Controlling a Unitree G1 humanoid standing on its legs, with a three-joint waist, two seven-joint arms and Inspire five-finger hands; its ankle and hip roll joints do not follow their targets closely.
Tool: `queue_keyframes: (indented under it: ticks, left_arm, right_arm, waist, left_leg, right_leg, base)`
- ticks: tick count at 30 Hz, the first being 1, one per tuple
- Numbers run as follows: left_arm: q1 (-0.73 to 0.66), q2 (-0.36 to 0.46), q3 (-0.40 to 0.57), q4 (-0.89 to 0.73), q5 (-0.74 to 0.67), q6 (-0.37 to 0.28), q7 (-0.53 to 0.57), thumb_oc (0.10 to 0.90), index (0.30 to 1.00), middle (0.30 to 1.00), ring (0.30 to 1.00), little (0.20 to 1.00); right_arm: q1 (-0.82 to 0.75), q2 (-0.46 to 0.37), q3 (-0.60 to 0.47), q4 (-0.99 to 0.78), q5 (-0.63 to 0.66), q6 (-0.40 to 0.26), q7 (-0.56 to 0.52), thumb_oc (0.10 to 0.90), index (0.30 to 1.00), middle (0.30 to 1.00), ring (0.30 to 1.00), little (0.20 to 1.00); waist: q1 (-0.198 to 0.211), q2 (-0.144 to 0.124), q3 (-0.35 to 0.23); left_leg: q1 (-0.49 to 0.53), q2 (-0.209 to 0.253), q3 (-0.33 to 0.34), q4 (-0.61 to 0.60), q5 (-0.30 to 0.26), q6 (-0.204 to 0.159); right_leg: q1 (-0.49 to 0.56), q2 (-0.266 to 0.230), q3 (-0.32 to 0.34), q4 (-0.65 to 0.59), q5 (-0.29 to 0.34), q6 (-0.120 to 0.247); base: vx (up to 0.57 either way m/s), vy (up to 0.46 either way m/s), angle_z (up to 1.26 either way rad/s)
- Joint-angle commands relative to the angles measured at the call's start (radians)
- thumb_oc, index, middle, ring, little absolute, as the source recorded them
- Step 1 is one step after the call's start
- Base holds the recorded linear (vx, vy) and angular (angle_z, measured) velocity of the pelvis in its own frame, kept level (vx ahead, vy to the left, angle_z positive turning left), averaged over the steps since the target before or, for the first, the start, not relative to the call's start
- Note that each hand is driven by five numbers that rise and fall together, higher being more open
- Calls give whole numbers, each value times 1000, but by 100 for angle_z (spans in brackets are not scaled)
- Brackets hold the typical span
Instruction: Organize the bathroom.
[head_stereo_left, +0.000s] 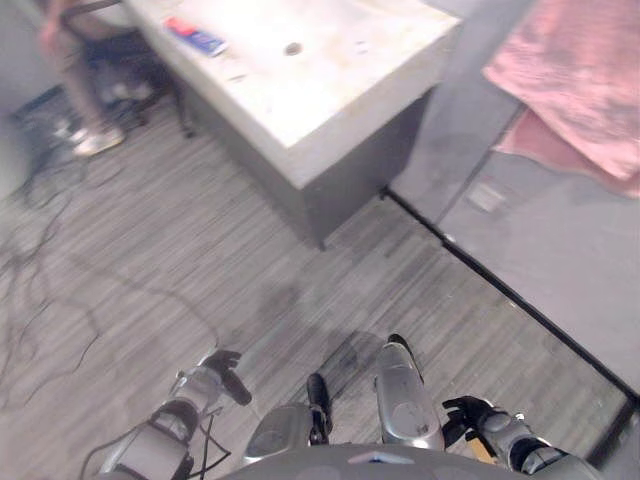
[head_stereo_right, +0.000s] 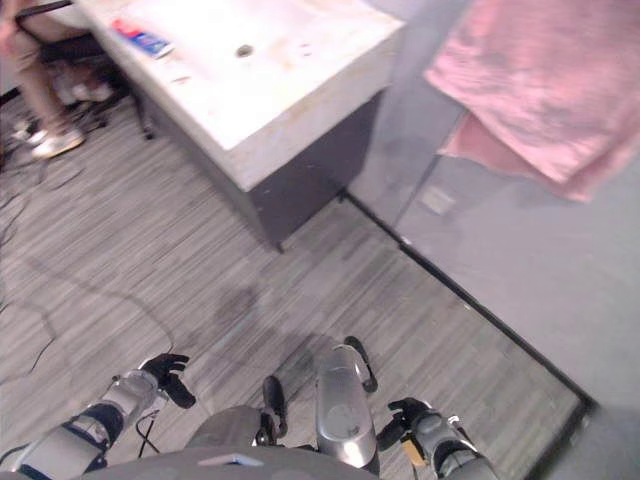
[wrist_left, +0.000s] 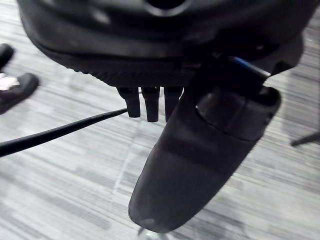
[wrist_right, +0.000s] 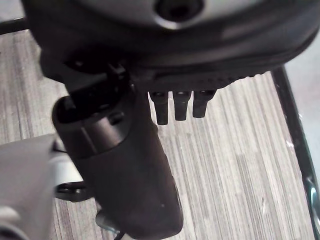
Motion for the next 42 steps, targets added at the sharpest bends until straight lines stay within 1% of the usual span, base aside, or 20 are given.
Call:
queue_keyframes:
  ticks: [1,2,7,10,11,12,13,15,18,20,22,24,31,33,34,36,38,39,41,42]
  left_arm:
    - [-4,45,65,43,-7,52,41,800,900,900,900,900]
    - [-1,43,87,48,-40,57,64,800,900,900,900,900]
    - [8,31,98,39,-70,39,69,800,900,900,900,900]
    - [13,14,107,42,-26,23,65,800,900,900,900,900]
    - [7,5,104,37,21,18,57,800,900,900,900,900]
    - [-1,1,98,38,55,20,47,800,900,900,900,900]
    - [-8,-2,89,41,60,24,43,800,900,900,900,900]
    - [-9,-7,78,43,27,31,54,800,900,900,900,900]
    - [-2,-11,87,46,-15,39,76,800,900,900,900,900]
    - [-1,-17,92,56,-21,30,87,800,900,900,900,900]
    - [-6,-22,91,60,14,32,82,800,900,900,900,900]
    - [-6,-20,82,66,33,31,73,800,900,900,900,900]
    - [47,49,125,62,25,16,61,800,900,900,900,900]
    - [51,73,132,50,60,-7,53,800,900,900,900,900]
    - [43,93,126,40,60,-16,38,800,900,900,900,900]
    - [28,106,120,34,79,-26,28,800,900,900,900,900]
    - [13,120,117,14,68,-23,36,800,900,900,900,900]
    - [-14,127,77,-7,63,-19,51,800,900,900,900,900]
    - [-16,129,72,-10,59,-19,54,800,900,900,900,900]
    - [-27,134,76,-19,46,-8,57,800,900,900,900,900]
  right_arm:
    - [-12,9,14,-33,-21,6,14,800,900,900,900,900]
    - [-16,11,41,-41,-31,-1,18,800,900,900,900,900]
    - [-11,4,52,-54,-19,-7,15,800,900,900,900,900]
    - [6,1,39,-46,23,-15,-3,800,900,900,900,900]
    - [15,-4,23,-45,70,-13,-19,800,900,900,900,900]
    - [19,-6,13,-40,102,-12,-31,800,900,900,900,900]
    - [19,-7,4,-36,114,-12,-35,800,900,900,900,900]
    - [12,-9,3,-32,110,-13,-39,800,900,900,900,900]
    - [-6,-21,21,-41,98,-19,-37,800,900,900,900,900]
    - [-15,-26,25,-47,79,-35,-41,800,900,900,900,900]
    - [-25,-37,-2,-51,43,-52,-39,800,900,900,900,900]
    - [-36,-40,-6,-49,35,-52,-41,800,900,900,900,900]
    - [-28,-53,-21,-118,4,-42,-48,800,900,900,900,900]
    - [-14,-64,-31,-141,-12,-28,-41,800,900,900,900,900]
    - [-12,-78,-33,-143,-32,-25,-33,800,900,900,900,900]
    - [-16,-94,-38,-134,-61,-36,-14,800,900,900,900,900]
    - [-44,-124,-27,-136,-88,-45,21,800,900,900,900,900]
    - [-49,-134,3,-145,-32,-36,10,800,900,900,900,900]
    - [-49,-134,7,-147,-27,-34,7,800,900,900,900,900]
    - [-43,-126,11,-153,-38,-36,-1,800,900,900,900,900]
  waist:
    - [-24,-35,27]
    - [-14,-43,41]
    - [-18,-40,55]
    - [-39,-32,47]
    - [-65,-27,41]
    - [-80,-33,32]
    - [-94,-42,23]
    - [-93,-63,17]
    - [-74,-78,16]
    - [-67,-70,27]
    - [-77,-46,31]
    - [-70,-43,30]
    - [-19,-69,39]
    - [-1,-72,40]
    - [10,-79,40]
    - [22,-73,44]
    - [4,-73,59]
    - [-57,-91,59]
    - [-64,-95,57]
    - [-80,-105,63]
  left_leg:
    - [-23,-59,-23,36,-28,40]
    - [-41,-45,-21,31,-7,35]
    - [-42,-27,-40,-1,28,24]
    - [-37,2,23,0,35,8]
    - [-36,41,102,28,32,-9]
    - [-43,68,127,63,30,-24]
    - [-57,84,123,105,23,-35]
    - [-91,135,61,172,77,-60]
    - [-81,202,-14,127,154,-87]
    - [-74,198,-8,95,119,-88]
    - [-55,185,65,52,73,-88]
    - [-57,166,56,60,52,-86]
    - [-66,101,76,137,-33,-40]
    - [-75,84,72,145,-42,-25]
    - [-80,63,70,146,-53,-15]
    - [-74,58,82,151,-67,-3]
    - [-53,60,104,156,-76,-1]
    - [-34,27,110,163,-108,12]
    - [-36,20,109,163,-109,14]
    - [-33,3,106,186,-129,21]
  right_leg:
    - [114,52,-62,-154,-130,-17]
    - [125,79,-63,-144,-159,-28]
    - [140,123,-64,-156,-177,-56]
    - [146,127,-92,-167,-185,-67]
    - [141,120,-108,-168,-188,-73]
    - [136,116,-109,-164,-186,-79]
    - [131,113,-111,-156,-187,-83]
    - [129,116,-91,-140,-192,-92]
    - [123,110,-49,-141,-193,-84]
    - [106,80,-44,-125,-202,-58]
    - [97,24,-69,-130,-194,-25]
    - [92,1,-74,-134,-179,-11]
    - [110,-106,-83,-150,-130,29]
    - [112,-144,-90,-138,-90,22]
    - [92,-185,-89,-114,23,18]
    - [63,-209,-124,-59,47,7]
    - [9,-152,-138,-46,21,10]
    - [-47,-23,-107,-119,-13,17]
    - [-53,-13,-103,-130,-12,17]
    - [-73,20,-124,-140,-12,13]
  base:
    - [-172,-148,-69]
    - [-165,-140,-69]
    - [-114,-124,16]
    - [-75,-73,47]
    - [-127,-75,63]
    - [-97,-35,116]
    - [-21,28,173]
    - [22,85,155]
    - [42,287,5]
    - [5,319,-60]
    - [2,252,-30]
    - [57,224,37]
    - [101,224,0]
    - [91,185,-28]
    - [83,181,-17]
    - [106,221,-7]
    - [177,203,-19]
    - [185,83,-19]
    - [142,38,-33]
    - [206,57,22]
